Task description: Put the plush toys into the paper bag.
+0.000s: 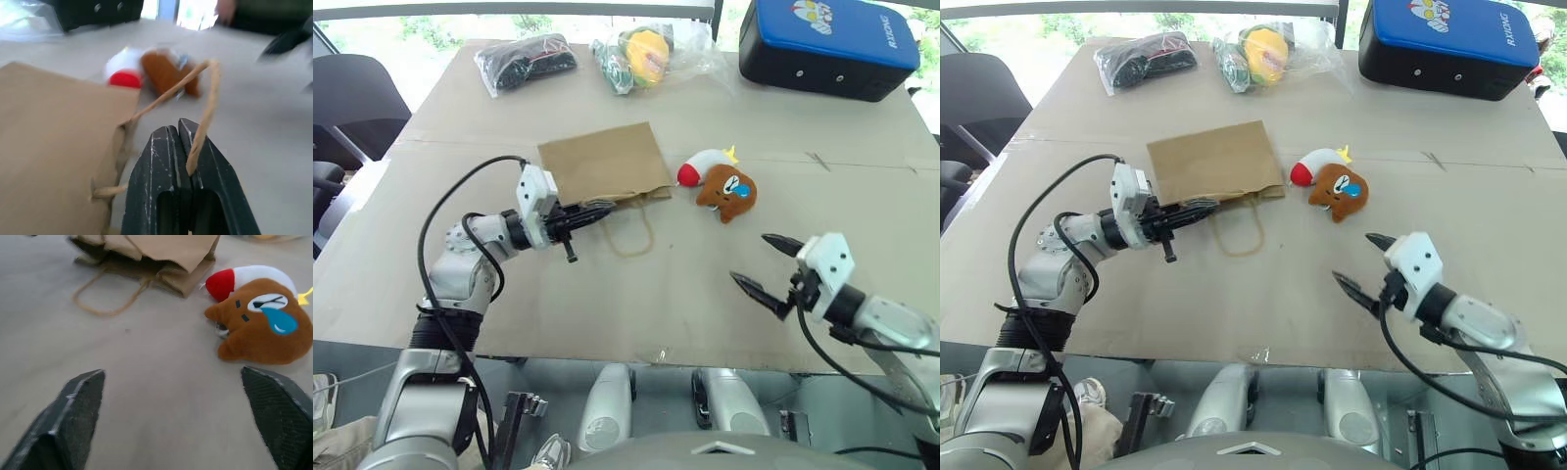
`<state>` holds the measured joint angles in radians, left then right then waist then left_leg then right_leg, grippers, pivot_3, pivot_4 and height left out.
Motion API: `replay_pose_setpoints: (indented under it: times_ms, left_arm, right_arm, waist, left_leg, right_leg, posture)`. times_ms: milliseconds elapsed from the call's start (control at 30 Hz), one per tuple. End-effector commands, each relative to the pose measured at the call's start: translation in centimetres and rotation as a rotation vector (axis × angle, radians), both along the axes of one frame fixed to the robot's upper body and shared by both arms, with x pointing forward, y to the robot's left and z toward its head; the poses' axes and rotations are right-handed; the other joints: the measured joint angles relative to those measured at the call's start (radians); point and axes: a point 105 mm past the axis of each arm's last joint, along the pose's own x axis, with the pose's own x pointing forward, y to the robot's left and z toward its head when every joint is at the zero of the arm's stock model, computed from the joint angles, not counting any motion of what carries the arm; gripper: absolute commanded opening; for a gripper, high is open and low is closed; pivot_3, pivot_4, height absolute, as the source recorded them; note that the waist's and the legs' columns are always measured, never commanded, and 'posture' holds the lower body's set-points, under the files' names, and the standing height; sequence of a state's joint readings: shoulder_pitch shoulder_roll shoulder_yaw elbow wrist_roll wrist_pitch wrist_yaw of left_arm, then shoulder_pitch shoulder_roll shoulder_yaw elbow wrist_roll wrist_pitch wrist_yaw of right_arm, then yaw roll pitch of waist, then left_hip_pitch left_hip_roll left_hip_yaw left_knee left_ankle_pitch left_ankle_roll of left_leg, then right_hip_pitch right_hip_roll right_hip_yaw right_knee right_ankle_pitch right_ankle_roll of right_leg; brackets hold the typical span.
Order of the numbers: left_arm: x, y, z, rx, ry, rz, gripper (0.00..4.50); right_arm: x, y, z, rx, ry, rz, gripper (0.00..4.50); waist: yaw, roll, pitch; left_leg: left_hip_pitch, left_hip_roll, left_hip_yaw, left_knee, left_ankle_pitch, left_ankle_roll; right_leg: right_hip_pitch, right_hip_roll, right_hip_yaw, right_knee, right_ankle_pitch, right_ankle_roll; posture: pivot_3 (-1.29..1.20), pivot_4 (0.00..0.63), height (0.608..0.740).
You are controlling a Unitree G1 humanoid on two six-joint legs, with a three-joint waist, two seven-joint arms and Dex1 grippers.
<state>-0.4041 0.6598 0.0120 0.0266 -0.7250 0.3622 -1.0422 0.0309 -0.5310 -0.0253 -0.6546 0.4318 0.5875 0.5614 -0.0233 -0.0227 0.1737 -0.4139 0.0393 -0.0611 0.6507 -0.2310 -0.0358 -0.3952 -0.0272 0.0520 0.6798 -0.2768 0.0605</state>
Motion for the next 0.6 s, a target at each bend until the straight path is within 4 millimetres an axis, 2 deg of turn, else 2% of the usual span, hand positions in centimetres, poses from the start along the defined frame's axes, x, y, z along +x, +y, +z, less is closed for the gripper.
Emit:
replay_pose_setpoints:
  times_ms: [33, 167, 200, 333, 500, 600]
  left_arm:
    - [-1.8, -1.6, 4.1, -0.172, 0.064, -0.038, 0.00]
    - [-2.7, -2.9, 5.7, -0.237, 0.093, -0.049, 0.00]
    - [-2.9, -3.2, 5.8, -0.244, 0.100, -0.050, 0.00]
    - [-3.3, -3.8, 6.3, -0.270, 0.100, -0.049, 0.00]
    - [-3.4, -3.9, 6.9, -0.293, 0.084, -0.039, 0.00]
    - [-3.4, -4.0, 6.7, -0.300, 0.080, -0.026, 0.00]
  right_arm:
    - [1.4, 3.1, 1.2, 0.069, 0.000, 0.059, 2.19]
    - [2.9, 7.1, 1.7, 0.085, 0.007, 0.172, 0.28]
    - [3.4, 8.1, 1.8, 0.078, 0.002, 0.197, 0.10]
    - [5.4, 10.6, 1.0, 0.043, 0.007, 0.233, 0.10]
    - [7.9, 12.8, 0.1, 0.059, 0.017, 0.212, 0.10]
    - [8.7, 14.5, -1.0, 0.065, 0.029, 0.218, 0.10]
  waist:
    - [-0.007, 0.000, 0.000]
    - [-0.014, 0.000, 0.000]
    - [-0.015, 0.000, 0.000]
    - [-0.016, 0.000, 0.000]
    - [-0.016, 0.000, 0.000]
    - [-0.018, 0.000, 0.000]
  left_leg:
    - [0.000, 0.000, 0.000, 0.000, 0.000, 0.000]
    - [0.000, 0.000, -0.001, 0.000, 0.000, 0.000]
    - [0.000, 0.000, -0.001, 0.000, 0.000, 0.000]
    - [0.000, 0.000, -0.001, 0.000, 0.000, 0.000]
    - [0.000, 0.000, -0.001, 0.000, 0.000, 0.000]
    - [0.000, 0.000, -0.001, 0.000, 0.000, 0.000]
  right_leg:
    - [0.000, 0.000, 0.000, 0.000, 0.000, 0.000]
    - [0.000, 0.000, -0.001, 0.000, 0.000, 0.000]
    - [0.000, 0.000, -0.001, 0.000, 0.000, 0.000]
    - [0.000, 0.000, -0.001, 0.000, 0.000, 0.000]
    - [0.000, 0.000, -0.001, 0.000, 0.000, 0.000]
    - [0.000, 0.000, -0.001, 0.000, 0.000, 0.000]
  posture:
    - [0.00, 0.150, 0.740]
    - [0.00, 0.150, 0.740]
    - [0.00, 0.150, 0.740]
    - [0.00, 0.150, 0.740]
    - [0.00, 0.150, 0.740]
    - [0.00, 0.150, 0.740]
